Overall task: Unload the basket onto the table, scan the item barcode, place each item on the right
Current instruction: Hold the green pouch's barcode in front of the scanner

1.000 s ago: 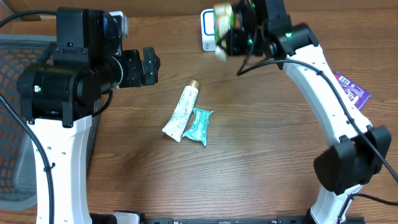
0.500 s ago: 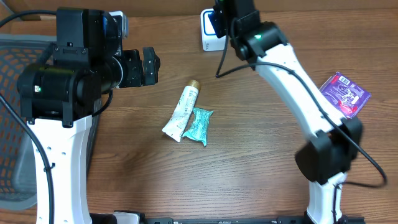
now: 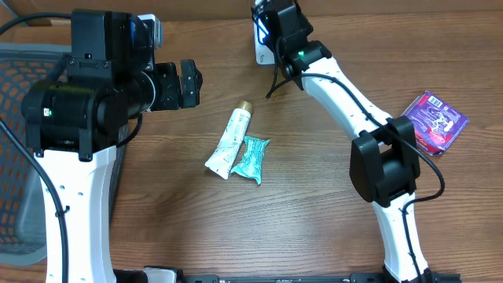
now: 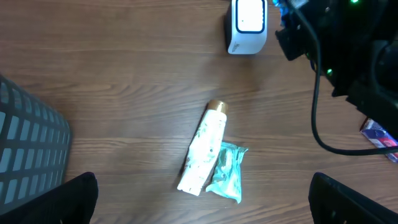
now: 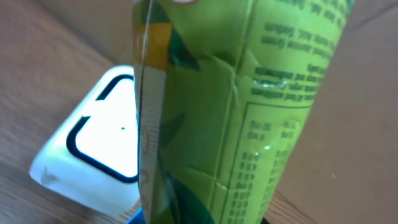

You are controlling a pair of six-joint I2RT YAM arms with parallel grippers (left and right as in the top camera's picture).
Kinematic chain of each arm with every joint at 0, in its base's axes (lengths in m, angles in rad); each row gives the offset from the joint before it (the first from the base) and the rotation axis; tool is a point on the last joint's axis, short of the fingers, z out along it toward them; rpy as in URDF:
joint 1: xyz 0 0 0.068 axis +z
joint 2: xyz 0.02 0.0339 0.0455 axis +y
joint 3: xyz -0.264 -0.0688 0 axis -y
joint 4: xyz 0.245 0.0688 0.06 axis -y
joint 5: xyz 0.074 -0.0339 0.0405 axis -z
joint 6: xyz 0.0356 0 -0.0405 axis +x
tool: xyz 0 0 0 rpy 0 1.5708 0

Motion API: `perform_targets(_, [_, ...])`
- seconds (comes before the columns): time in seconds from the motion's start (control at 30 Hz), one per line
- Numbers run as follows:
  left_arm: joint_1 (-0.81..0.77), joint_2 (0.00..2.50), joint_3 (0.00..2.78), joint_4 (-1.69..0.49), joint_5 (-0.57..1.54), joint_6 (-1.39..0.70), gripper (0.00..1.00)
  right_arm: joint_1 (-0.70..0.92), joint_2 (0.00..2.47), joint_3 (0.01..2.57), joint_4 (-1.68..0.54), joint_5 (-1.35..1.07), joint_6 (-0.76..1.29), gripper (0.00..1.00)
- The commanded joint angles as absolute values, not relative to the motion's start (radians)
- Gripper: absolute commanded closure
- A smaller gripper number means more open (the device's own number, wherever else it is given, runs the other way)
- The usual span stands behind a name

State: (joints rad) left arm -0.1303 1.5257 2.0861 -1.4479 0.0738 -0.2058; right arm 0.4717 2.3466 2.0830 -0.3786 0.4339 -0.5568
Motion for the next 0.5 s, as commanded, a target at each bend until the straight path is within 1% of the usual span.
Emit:
perform_targets(0.0, [-0.131, 1.531, 2.095, -1.448, 0.070, -0.187, 0.00, 0.471, 2.350, 2.094, -0.358, 0.452, -0.642, 0.96])
perform_targets(0.13, [-0.131, 1.531, 2.095, -1.447, 0.070, -0.187, 0.00, 0.471, 2.377, 2.094, -0.363, 0.450, -0.686, 0.96])
perform_targets(0.47, [-0.131, 1.531, 2.095, -1.447, 0.070, -0.187, 0.00, 0.471, 2.387, 2.094, -0.405, 0.425, -0.686, 0.96])
